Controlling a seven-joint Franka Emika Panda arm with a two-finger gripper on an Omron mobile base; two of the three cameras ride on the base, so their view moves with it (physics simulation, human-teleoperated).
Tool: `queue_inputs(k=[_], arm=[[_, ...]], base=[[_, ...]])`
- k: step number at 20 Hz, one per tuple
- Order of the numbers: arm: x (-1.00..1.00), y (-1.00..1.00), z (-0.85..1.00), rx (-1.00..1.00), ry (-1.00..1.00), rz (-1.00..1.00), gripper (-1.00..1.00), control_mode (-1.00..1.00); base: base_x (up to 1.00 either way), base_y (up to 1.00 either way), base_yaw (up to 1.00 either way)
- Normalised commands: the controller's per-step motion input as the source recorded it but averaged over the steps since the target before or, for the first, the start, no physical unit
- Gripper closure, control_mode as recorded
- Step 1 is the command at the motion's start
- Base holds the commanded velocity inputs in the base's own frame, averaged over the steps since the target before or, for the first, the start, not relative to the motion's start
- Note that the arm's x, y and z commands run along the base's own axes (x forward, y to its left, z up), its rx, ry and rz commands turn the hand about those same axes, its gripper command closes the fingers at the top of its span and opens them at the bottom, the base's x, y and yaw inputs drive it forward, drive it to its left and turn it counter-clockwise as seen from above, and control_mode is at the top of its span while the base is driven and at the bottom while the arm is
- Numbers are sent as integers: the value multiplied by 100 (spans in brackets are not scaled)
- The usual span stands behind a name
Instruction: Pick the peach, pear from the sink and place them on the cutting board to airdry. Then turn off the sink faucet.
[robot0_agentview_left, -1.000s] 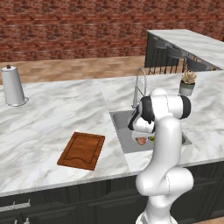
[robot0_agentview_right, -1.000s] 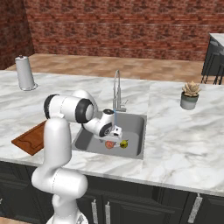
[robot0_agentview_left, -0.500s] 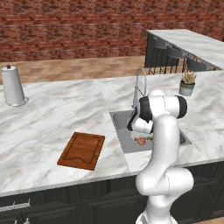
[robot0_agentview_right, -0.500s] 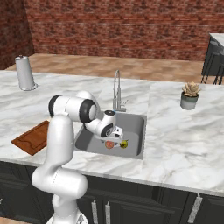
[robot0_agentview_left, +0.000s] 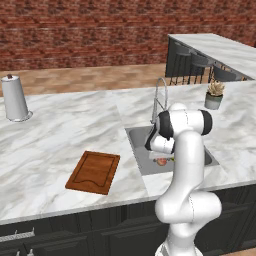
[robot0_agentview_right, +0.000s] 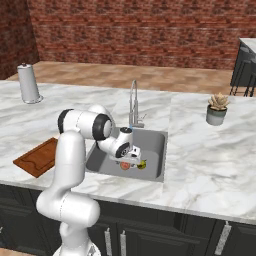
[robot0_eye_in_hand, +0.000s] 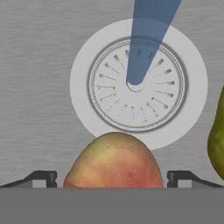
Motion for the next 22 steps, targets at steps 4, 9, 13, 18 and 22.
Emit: queue_inputs(k=[4,9,13,18,22], arm=[[0,0,-8,0,0,0,-100,-100],[0,0,-4,0,0,0,100,-100],[-8,0,0,0,-2,0,100,-100],[-21,0,3,0,-4,0,100,-100],[-24,0,20,1,-4,0,100,-100]], base=[[0,0,0],[0,0,0],[0,0,0],[0,0,0],[0,0,0]])
